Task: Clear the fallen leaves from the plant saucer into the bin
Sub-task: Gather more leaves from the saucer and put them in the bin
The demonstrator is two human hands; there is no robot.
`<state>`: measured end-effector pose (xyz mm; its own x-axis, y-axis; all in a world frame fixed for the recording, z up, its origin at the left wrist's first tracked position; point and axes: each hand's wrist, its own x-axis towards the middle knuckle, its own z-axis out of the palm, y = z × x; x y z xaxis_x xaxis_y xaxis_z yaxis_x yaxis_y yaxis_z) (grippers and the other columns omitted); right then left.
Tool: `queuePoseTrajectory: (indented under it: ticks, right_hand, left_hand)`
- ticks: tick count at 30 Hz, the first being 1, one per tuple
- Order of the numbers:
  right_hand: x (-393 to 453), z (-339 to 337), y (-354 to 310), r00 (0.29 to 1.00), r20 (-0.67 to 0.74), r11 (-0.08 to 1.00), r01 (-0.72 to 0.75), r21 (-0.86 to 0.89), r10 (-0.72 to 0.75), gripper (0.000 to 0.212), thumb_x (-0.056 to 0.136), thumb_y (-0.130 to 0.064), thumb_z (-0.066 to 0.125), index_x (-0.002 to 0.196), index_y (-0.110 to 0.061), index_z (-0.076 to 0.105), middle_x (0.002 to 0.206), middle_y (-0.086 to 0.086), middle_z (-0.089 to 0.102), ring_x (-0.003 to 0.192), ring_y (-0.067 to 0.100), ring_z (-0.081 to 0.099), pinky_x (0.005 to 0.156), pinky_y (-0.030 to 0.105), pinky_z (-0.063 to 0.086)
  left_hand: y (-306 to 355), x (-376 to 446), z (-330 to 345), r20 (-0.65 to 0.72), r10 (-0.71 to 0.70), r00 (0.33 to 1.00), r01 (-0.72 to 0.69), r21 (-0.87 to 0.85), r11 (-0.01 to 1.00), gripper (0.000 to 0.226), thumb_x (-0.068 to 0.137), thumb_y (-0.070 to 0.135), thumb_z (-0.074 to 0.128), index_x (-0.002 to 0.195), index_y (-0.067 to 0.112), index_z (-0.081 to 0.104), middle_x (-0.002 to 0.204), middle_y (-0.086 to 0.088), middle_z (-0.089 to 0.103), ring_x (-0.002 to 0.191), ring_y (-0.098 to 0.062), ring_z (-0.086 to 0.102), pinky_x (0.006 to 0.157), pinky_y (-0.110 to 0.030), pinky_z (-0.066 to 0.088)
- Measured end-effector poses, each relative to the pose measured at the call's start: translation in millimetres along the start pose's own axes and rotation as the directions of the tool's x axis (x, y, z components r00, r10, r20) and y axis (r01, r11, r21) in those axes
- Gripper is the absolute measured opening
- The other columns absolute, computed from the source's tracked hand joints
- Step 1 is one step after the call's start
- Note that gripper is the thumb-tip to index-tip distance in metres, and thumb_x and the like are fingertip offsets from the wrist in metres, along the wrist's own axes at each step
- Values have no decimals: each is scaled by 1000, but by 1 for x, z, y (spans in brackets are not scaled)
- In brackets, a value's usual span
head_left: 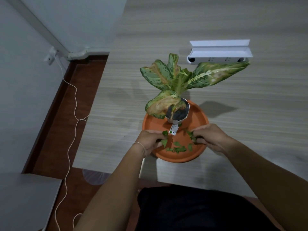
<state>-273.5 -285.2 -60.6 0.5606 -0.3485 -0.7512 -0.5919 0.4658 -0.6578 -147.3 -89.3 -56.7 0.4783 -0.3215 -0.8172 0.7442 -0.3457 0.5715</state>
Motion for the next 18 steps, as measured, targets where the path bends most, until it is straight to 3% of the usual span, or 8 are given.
queuePoseTrajectory:
  ticks: [4, 6, 9, 13, 18]
  right_hand:
    - [-4, 0, -5, 992, 90, 954, -115, 276, 93, 12, 78, 17, 59, 78, 9, 69, 70, 19, 70, 57, 20, 69, 54, 23, 58]
    - [-9, 5, -5, 982, 148, 920, -164, 356, 118, 14, 80, 17, 58, 76, 9, 69, 70, 18, 72, 56, 18, 70, 52, 22, 58]
    - [-10, 18, -5, 965, 229, 868, -218, 446, 125, 14, 81, 14, 57, 87, 9, 68, 75, 16, 74, 60, 17, 71, 55, 21, 59]
    - [-10, 56, -4, 951, 284, 860, -247, 448, 125, 22, 82, 17, 51, 87, 4, 68, 72, 11, 73, 59, 13, 69, 55, 21, 58]
    - [-17, 126, 0, 914, 380, 901, -279, 333, 143, 25, 83, 18, 47, 69, 2, 61, 66, 13, 66, 55, 15, 67, 52, 23, 58]
  left_hand:
    - [0, -4, -2, 51, -33, 998, 43, -216, 975, 34, 74, -10, 72, 107, -9, 66, 88, -19, 73, 71, -21, 72, 65, -28, 62]
    - [1, -9, -3, 60, -35, 998, 51, -293, 955, 22, 78, -10, 68, 100, -8, 68, 79, -16, 74, 65, -18, 73, 54, -22, 59]
    - [1, -13, -9, 64, -24, 998, 47, -384, 922, 12, 81, -10, 65, 90, -4, 69, 72, -13, 73, 61, -15, 72, 53, -18, 56]
    - [-3, -19, -34, 49, -6, 999, 29, -469, 883, 10, 83, -9, 62, 87, -2, 69, 70, -11, 72, 60, -13, 70, 54, -17, 56]
    - [-12, -36, -94, -4, 36, 999, -33, -537, 843, 13, 84, -10, 59, 86, -1, 69, 68, -10, 73, 60, -12, 71, 57, -18, 57]
